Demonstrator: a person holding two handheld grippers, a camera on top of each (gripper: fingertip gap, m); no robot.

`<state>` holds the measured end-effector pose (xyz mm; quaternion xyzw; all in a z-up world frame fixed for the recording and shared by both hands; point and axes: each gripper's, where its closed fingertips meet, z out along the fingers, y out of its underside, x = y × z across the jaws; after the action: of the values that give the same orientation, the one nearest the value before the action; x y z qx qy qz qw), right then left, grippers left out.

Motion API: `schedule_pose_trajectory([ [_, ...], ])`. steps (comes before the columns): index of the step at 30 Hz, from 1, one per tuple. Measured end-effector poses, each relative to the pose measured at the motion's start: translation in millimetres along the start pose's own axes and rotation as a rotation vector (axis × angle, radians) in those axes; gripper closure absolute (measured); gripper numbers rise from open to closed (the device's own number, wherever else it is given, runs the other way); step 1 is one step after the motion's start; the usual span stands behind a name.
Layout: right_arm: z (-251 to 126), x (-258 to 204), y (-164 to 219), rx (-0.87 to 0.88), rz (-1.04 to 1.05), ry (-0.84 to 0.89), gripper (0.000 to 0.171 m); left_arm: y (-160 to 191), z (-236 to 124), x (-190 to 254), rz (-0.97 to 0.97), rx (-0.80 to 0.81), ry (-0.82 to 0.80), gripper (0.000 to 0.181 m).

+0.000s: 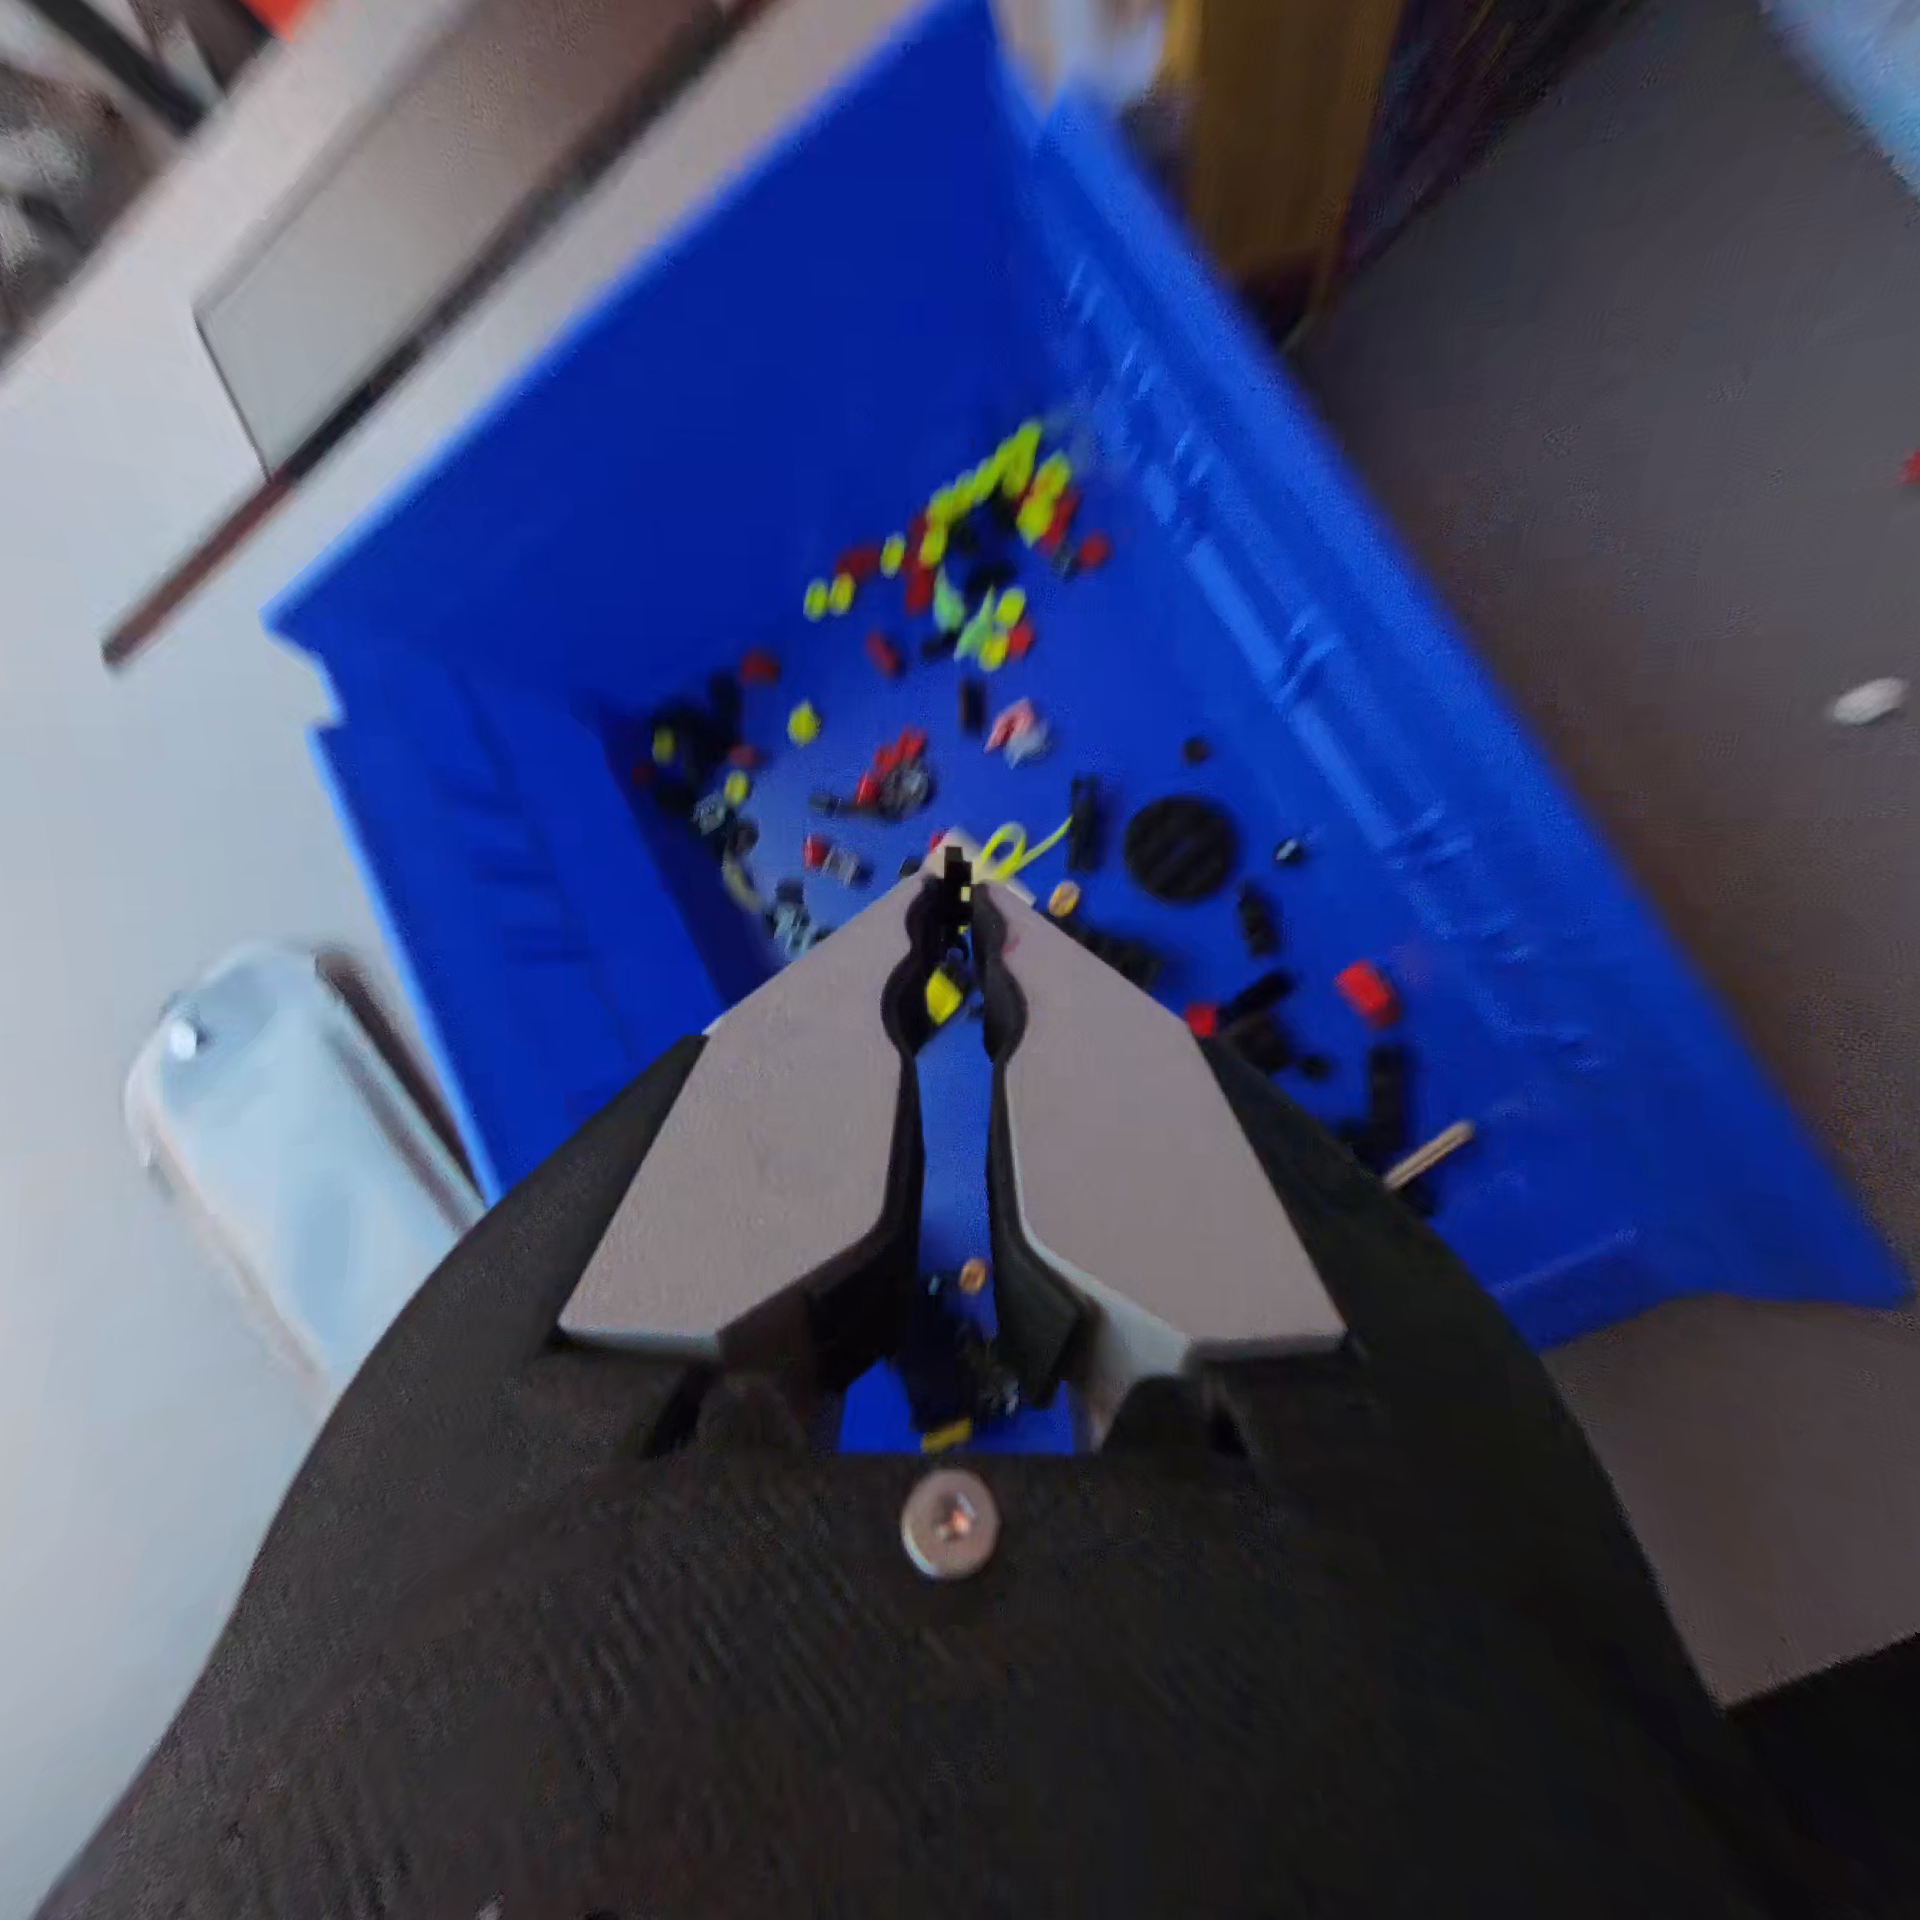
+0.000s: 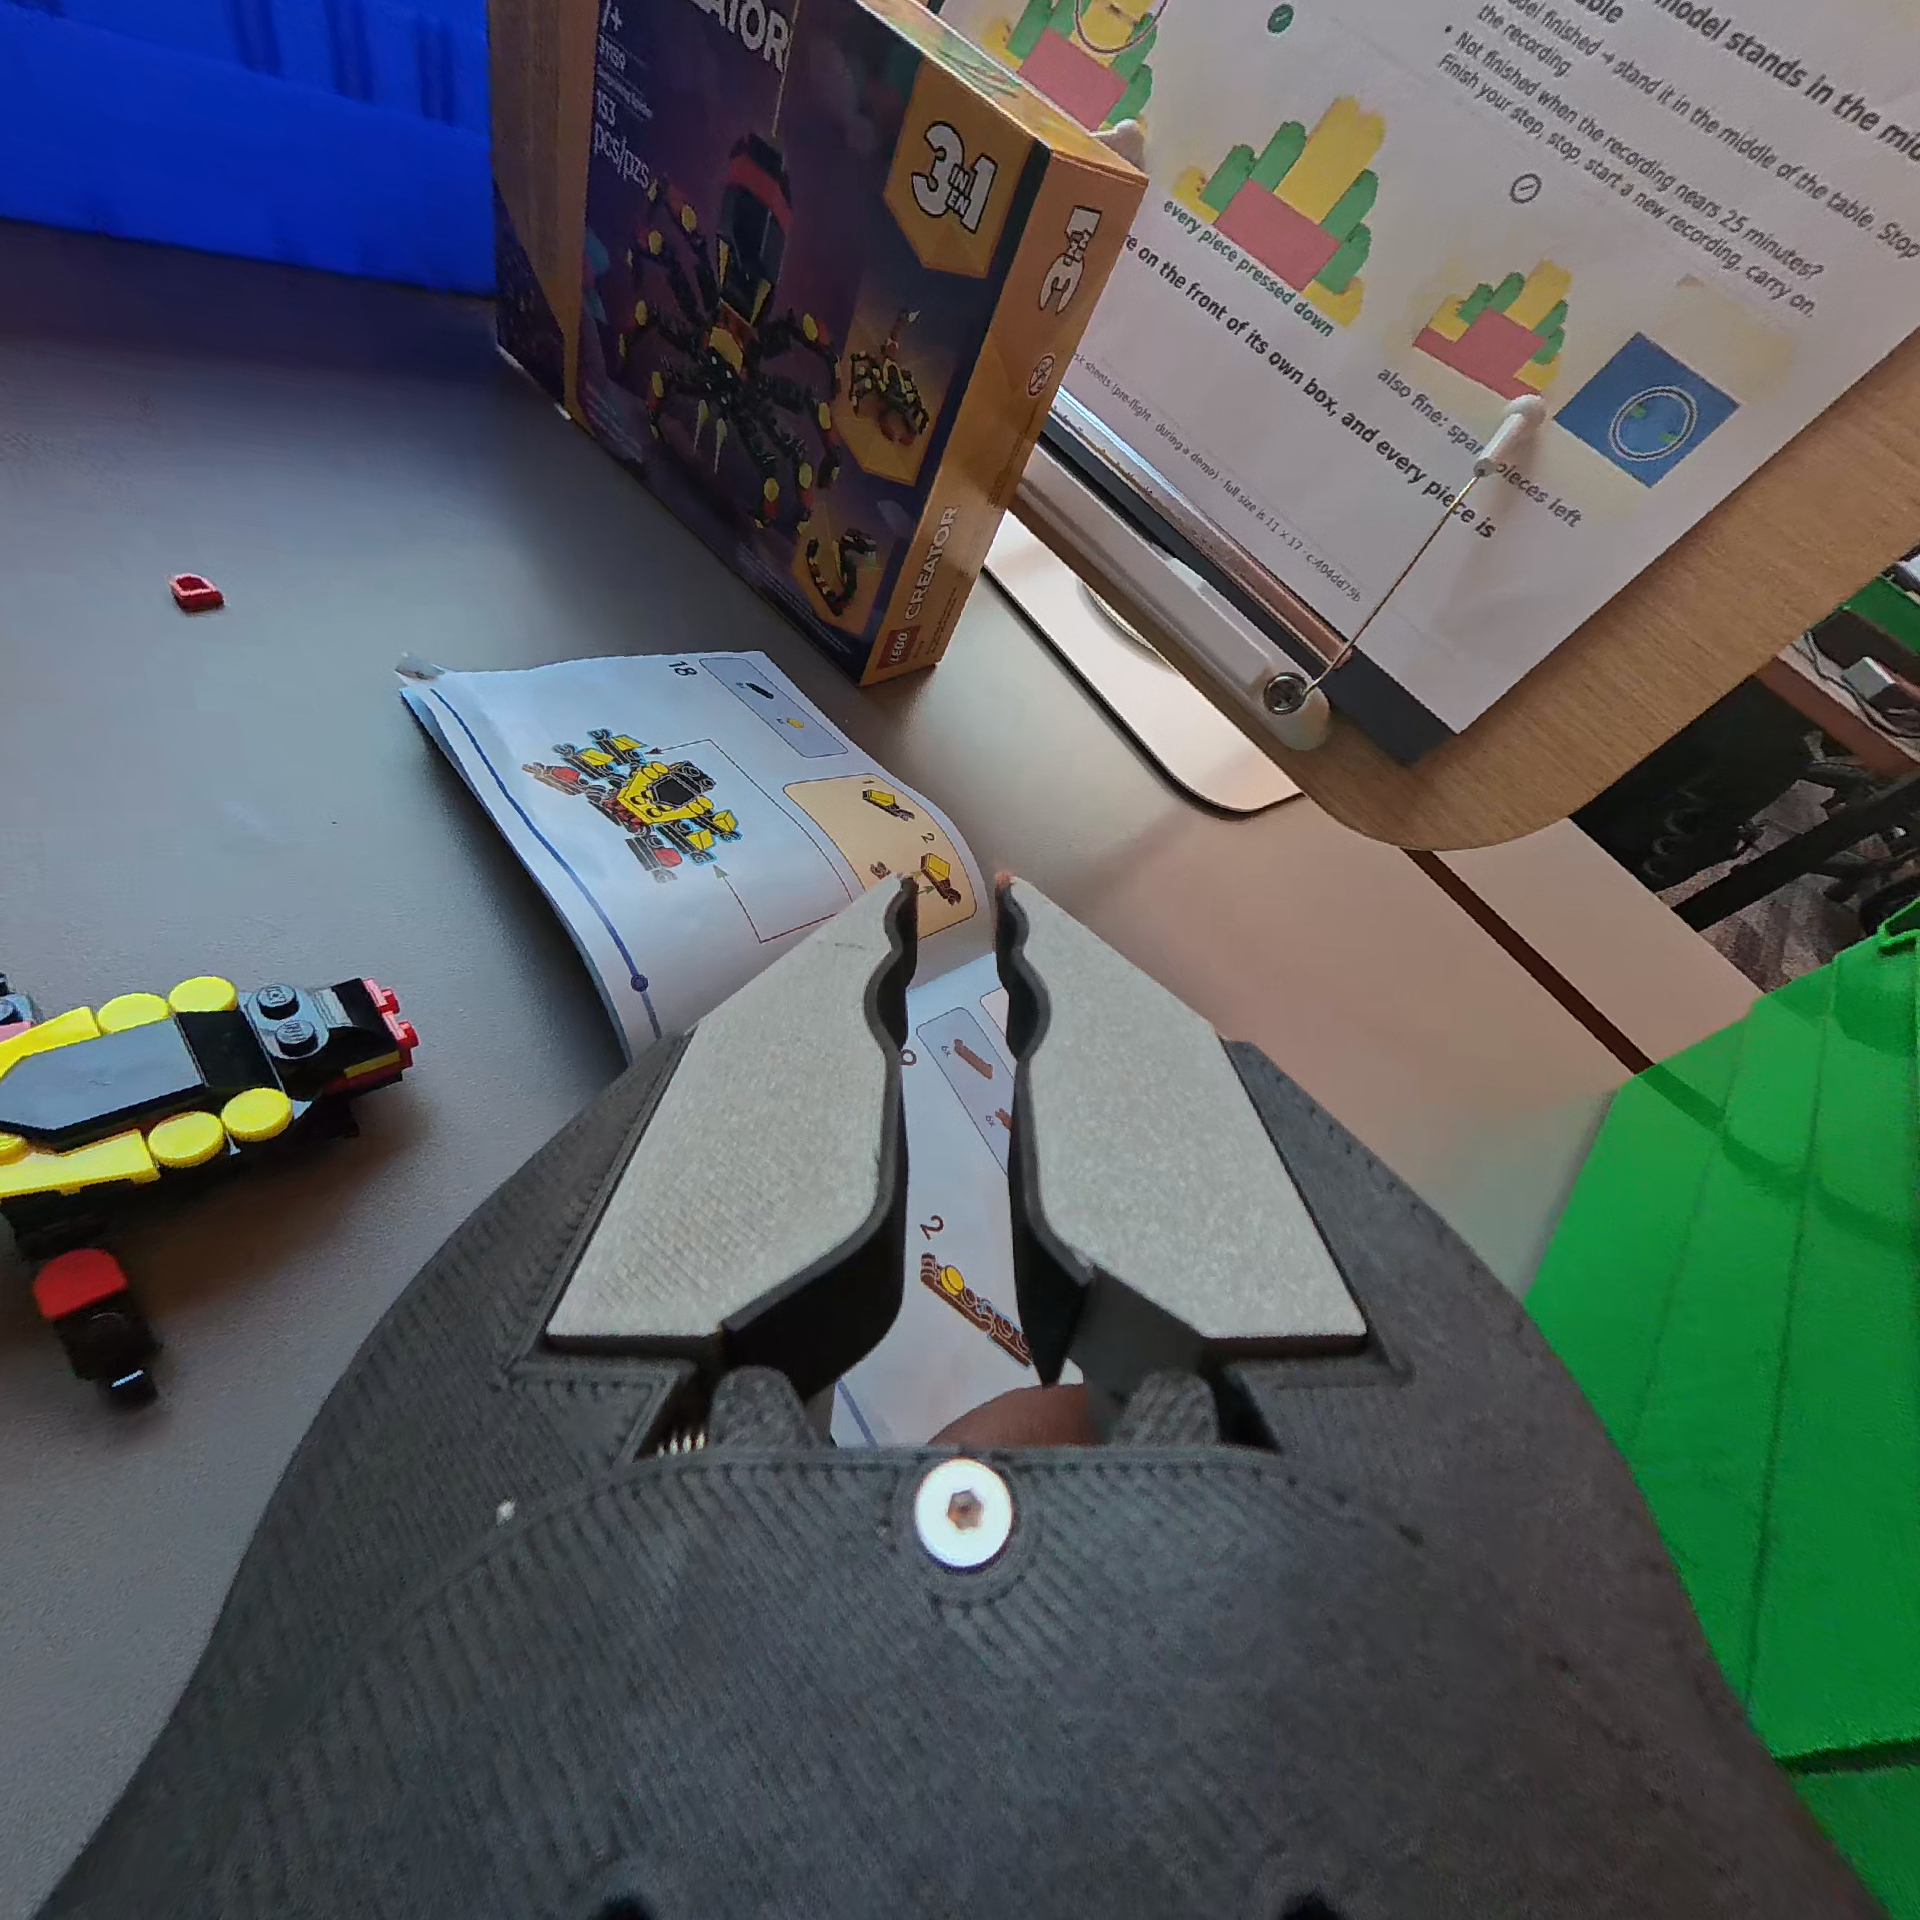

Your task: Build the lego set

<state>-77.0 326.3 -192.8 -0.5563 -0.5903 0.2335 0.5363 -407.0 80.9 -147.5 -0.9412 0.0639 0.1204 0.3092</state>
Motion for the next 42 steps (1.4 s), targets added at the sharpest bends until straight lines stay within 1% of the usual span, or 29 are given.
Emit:
schedule_pose_trajectory([
  [1, 0.1, 0.2, 0.2, -0.001, 0.005, -0.002, 0.160, -27.8, -11.1, 18.7, 0.020, 0.134, 0.049, 0.178],
  [3, -0.1, 0.9, 0.1, 0.001, 0.014, -0.004, 0.160, -71.4, -36.0, 80.2, 0.123, 0.355, 0.259, 0.179],
  [4, -0.4, 1.2, -0.3, 0.004, 0.016, -0.003, 0.160, -85.5, -48.0, 112.9, 0.169, 0.429, 0.376, 0.179],
  [5, -0.6, 1.5, -0.6, 0.007, 0.017, -0.002, 0.160, -94.6, -56.9, 142.4, 0.196, 0.468, 0.485, 0.179],
  [6, -0.8, 1.3, -0.7, 0.008, 0.015, -0.003, 0.160, -97.5, -62.5, 171.1, 0.229, 0.467, 0.595, 0.179],
  [8, -0.4, -0.5, -0.4, 0.005, 0.011, -0.013, 0.160, -97.0, -65.9, 222.1, 0.283, 0.435, 0.791, 0.179],
  [9, 0.1, -1.3, -0.1, 0.002, 0.010, -0.019, 0.160, -92.9, -63.5, 244.6, 0.300, 0.386, 0.884, 0.179],
  [11, 0.9, -2.7, 0.8, -0.004, 0.014, -0.034, 0.160, -86.3, -47.3, 278.7, 0.302, 0.275, 0.997, 0.179],
  [12, 1.1, -2.8, 0.9, -0.004, 0.018, -0.040, 0.160, -81.6, -32.2, 290.3, 0.309, 0.212, 1.007, 0.179],
  [15, 0.4, -2.6, -0.1, 0.006, 0.032, -0.052, 0.160, -68.3, 16.5, 310.0, 0.325, 0.056, 0.962, 0.179],
  [18, -0.5, -2.7, -1.1, 0.014, 0.037, -0.058, 0.160, -58.7, 46.9, 313.2, 0.326, -0.035, 0.901, 0.179],
  [20, -0.7, -3.8, -1.5, 0.016, 0.028, -0.059, 0.160, -50.7, 55.2, 312.7, 0.323, -0.095, 0.884, 0.164],
  [23, -0.9, -6.6, -1.8, 0.016, 0.000, -0.058, 0.161, -53.6, 51.2, 308.6, 0.301, -0.079, 0.868, 0.159],
  [27, -0.7, -7.2, -1.8, 0.014, -0.012, -0.052, 0.161, -70.6, 24.1, 283.1, 0.271, 0.009, 0.813, 0.158],
  [30, -2.1, -5.0, -3.1, 0.025, 0.001, -0.046, 0.161, -89.2, -4.3, 235.8, 0.225, 0.112, 0.687, 0.159],
  [33, -3.3, -2.3, -3.2, 0.030, 0.009, -0.036, 0.161, -94.1, -30.6, 165.8, 0.147, 0.175, 0.513, 0.157],
  [35, -3.4, -1.1, -2.6, 0.028, 0.008, -0.031, 0.161, -82.4, -39.0, 114.3, 0.083, 0.157, 0.403, 0.155],
  [38, -3.2, 0.1, -2.2, 0.026, 0.014, -0.026, 0.161, -47.3, -35.0, 41.7, -0.045, 0.069, 0.263, 0.150],
  [40, -3.3, 1.0, -2.4, 0.028, 0.017, -0.022, 0.161, -21.5, -27.0, 10.2, -0.122, 0.020, 0.230, 0.153],
  [42, -3.3, 2.8, -2.3, 0.028, 0.026, -0.016, 0.161, -0.4, -15.2, -6.2, -0.185, -0.010, 0.234, 0.154],
])
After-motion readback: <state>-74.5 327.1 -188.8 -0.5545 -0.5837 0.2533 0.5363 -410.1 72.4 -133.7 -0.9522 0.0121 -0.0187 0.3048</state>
